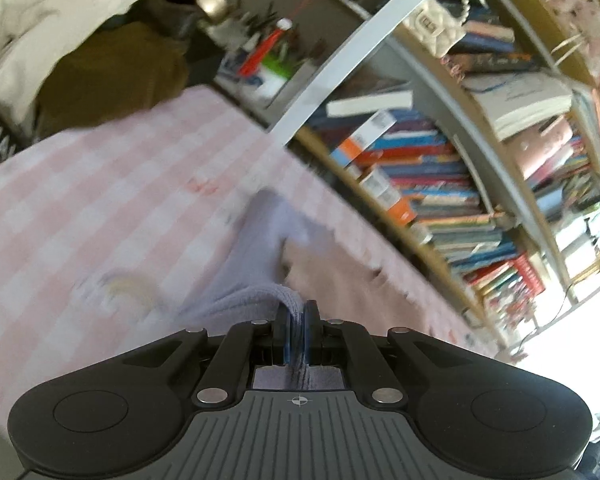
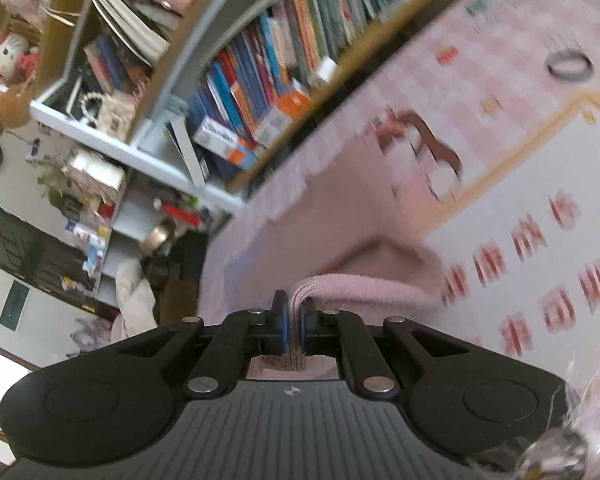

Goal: Fold clothes
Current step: 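Lift the hem with both tools and fold it toward the collar, then lay the hem near the collar and open both tools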

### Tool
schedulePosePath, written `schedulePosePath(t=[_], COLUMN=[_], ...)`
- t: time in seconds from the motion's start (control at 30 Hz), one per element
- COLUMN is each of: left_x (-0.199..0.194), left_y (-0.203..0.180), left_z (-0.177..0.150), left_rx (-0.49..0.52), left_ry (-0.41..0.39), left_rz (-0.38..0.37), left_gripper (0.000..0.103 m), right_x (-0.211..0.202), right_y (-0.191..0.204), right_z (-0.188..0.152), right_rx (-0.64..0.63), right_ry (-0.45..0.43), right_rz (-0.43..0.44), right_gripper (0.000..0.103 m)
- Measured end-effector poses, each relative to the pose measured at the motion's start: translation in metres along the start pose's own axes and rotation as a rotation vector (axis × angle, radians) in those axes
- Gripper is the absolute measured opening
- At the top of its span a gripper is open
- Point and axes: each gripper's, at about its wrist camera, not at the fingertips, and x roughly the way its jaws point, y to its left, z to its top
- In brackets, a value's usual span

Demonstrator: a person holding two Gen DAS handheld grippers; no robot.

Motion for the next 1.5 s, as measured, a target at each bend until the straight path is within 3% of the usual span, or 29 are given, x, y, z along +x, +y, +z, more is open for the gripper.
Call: schedulePosePath(t=[0.2,0.37,0.77,0.87,0.9,0.93,0.97,1.0,1.1,1.17,1.33,1.5], left_x=[0.044,0.088,0.156,0.168,0.171,0.173,0.171,0.168,0.142,0.128,0.142,0.170], left_y=[-0.011,-0.020,-0.007,-0.008,-0.009,-0.009,-0.010,-0.011,-0.013,-0.011,-0.010,-0.022], left_z=[0.045,0.072,0.087,0.087,0.087,0.087,0.088,0.090,0.094,0.094,0.081,0.076], left_rx=[0.041,0.076,0.100,0.131,0.141,0.152,0.162,0.170,0.199,0.212,0.376,0.478], left_ry=[-0.018,0.015,0.122,0.147,0.156,0.164,0.158,0.140,-0.010,-0.075,0.011,0.036], left_rz=[-0.046,-0.034,0.027,0.040,0.041,0.041,0.040,0.041,0.033,0.025,0.122,0.131], left_gripper=[0.005,0.005,0.008,0.018,0.021,0.022,0.027,0.038,0.065,0.066,0.062,0.062], right_x=[0.031,0.065,0.128,0.141,0.144,0.146,0.145,0.143,0.136,0.134,0.148,0.175], right_y=[0.005,0.001,-0.017,-0.017,-0.017,-0.016,-0.013,-0.010,-0.005,-0.003,0.002,0.000], right_z=[0.039,0.064,0.084,0.087,0.088,0.088,0.088,0.088,0.087,0.086,0.077,0.078], right_rx=[0.012,0.023,0.045,0.028,0.015,0.000,-0.023,-0.047,-0.104,-0.147,-0.330,-0.424], right_ry=[-0.058,-0.080,-0.084,-0.093,-0.099,-0.110,-0.137,-0.163,-0.181,-0.176,-0.118,-0.082], right_rz=[-0.015,-0.061,-0.194,-0.212,-0.215,-0.220,-0.229,-0.235,-0.248,-0.279,-0.428,-0.500], right_gripper=[0.006,0.006,0.006,0.011,0.019,0.036,0.042,0.045,0.045,0.045,0.044,0.042])
